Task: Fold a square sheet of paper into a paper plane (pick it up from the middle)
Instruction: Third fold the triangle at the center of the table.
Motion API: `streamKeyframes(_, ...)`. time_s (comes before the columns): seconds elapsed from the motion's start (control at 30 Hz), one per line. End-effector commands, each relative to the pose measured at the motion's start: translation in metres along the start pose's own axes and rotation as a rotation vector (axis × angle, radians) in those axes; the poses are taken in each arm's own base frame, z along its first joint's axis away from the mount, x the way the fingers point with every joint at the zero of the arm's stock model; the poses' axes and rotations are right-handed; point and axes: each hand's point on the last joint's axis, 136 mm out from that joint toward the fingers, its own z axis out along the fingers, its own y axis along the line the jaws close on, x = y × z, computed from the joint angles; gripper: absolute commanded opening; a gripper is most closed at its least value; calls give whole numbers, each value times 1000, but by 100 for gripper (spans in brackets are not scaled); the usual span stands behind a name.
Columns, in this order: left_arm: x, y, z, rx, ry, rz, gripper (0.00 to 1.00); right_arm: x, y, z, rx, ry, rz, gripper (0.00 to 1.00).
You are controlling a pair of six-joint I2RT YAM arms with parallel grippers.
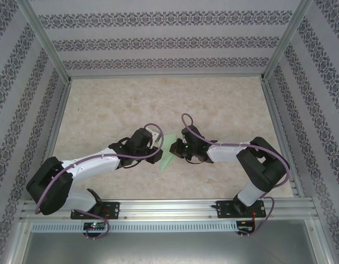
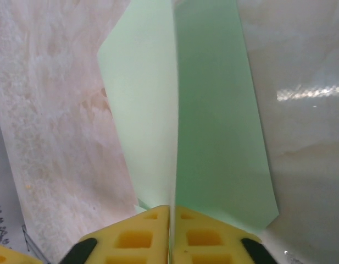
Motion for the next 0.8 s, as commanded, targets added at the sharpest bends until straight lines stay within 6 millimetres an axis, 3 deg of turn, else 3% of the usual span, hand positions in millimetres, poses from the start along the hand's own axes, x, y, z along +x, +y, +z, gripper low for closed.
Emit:
streamKeyframes(0.0, 9, -7, 4, 28, 32, -23, 24, -8, 0, -5, -3, -72, 21, 24)
streamKeyframes(0.13, 1, -9, 11, 40, 6, -68, 18, -11, -18, -15, 66, -71, 4, 31)
streamKeyframes(0.23, -11, -21, 15, 81, -2, -83, 13, -13, -29, -33, 96, -98, 1, 40)
streamKeyframes(0.33, -9, -33, 25, 150, 33, -89, 11, -14, -35, -51, 108, -124, -7, 42)
streamKeyframes(0.47, -4, -37, 38, 176, 69, -107, 8, -4, -18, -57, 27, -102, -45, 31)
streamKeyframes(0.63, -4, -10, 48, 31, 51, -106, 6, 11, 0, -41, -41, -22, -70, 12)
streamKeyframes(0.77, 0, 0, 58, -3, 63, -112, 7, 14, 8, -29, -60, 1, -75, 8)
